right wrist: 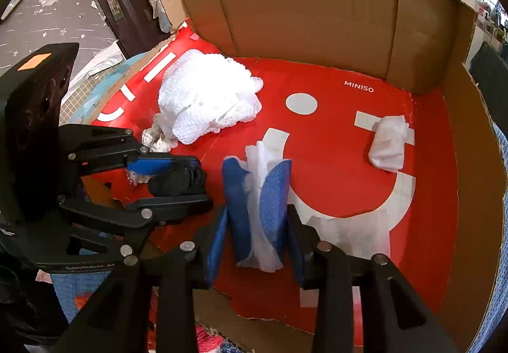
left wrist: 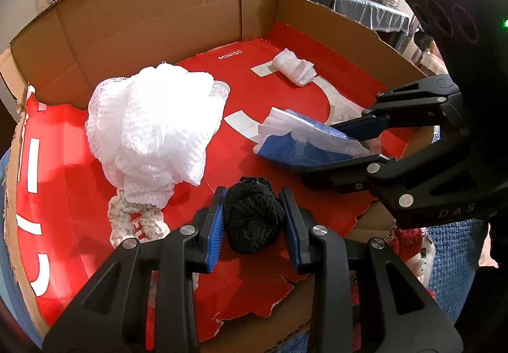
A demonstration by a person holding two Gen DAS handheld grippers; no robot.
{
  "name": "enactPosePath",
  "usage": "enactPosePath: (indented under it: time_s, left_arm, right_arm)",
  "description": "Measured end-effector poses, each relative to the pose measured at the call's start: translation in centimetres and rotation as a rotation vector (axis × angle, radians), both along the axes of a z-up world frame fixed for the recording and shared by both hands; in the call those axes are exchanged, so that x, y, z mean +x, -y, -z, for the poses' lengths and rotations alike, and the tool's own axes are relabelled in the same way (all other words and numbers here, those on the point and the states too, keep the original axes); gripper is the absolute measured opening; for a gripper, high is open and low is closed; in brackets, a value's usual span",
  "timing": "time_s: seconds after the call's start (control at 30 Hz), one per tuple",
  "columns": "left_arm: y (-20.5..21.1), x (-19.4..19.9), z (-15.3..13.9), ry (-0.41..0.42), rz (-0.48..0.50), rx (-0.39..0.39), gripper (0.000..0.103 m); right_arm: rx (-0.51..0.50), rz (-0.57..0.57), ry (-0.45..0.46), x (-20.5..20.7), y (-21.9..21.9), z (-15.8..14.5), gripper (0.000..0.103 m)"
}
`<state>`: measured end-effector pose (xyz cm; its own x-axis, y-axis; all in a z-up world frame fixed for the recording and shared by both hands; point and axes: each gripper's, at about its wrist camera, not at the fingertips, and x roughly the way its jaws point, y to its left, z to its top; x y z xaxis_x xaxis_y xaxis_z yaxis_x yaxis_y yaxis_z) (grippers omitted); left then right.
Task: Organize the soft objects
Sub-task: 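Lower both items onto the red paper and open both tools, then withdraw both tools from the box back over the blanket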
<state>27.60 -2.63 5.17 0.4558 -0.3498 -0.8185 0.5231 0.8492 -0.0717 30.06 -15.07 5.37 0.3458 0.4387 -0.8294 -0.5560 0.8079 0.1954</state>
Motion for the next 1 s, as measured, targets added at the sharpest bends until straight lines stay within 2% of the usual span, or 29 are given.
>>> enactPosePath:
  time_s: [0.13, 0.17, 0.2, 0.23, 0.43, 0.57, 0.77, 1.0]
  left_arm:
    - [-0.1, -0.2, 0.0, 0.002, 0.002, -0.003, 0.033]
    - [-0.1, -0.2, 0.0, 0.0, 0.004, -0.008, 0.04]
    - [-0.1, -0.3, -0.1, -0.001, 0.004, -0.012, 0.052]
    - [-0.2, -0.4, -0.1, 0.005, 0.003, -0.015, 0.053]
    - [-0.4, -0.4, -0.4, 0.018, -0.005, -0.021, 0.053]
    - [-0.6, -0.5, -0.6, 0.027, -0.005, -0.025, 0.053]
    - [-0.7, -0.9, -1.2, 0.044, -0.007, -0.037, 0.054]
    - [-1.5, -2.4, -2.7, 0.083, -0.027, -0.061, 0.059]
  right_arm:
    - [0.003, 0.004, -0.003, 0.2, 0.1, 0.0, 0.041]
    - [0.004, 0.005, -0.003, 0.2, 0.1, 0.0, 0.042]
    - [0.003, 0.004, -0.003, 0.2, 0.1, 0.0, 0.042]
    - [0.002, 0.003, -0.003, 0.2, 0.1, 0.0, 0.042]
    - [0.003, -0.001, -0.005, 0.2, 0.1, 0.1, 0.043]
    - [0.006, 0.004, 0.003, 0.2, 0.2, -0.1, 0.052]
    - [0.011, 0.013, 0.013, 0.2, 0.4, -0.5, 0.055]
    - [0.026, 0.035, 0.03, -0.6, 1.3, -1.6, 0.06]
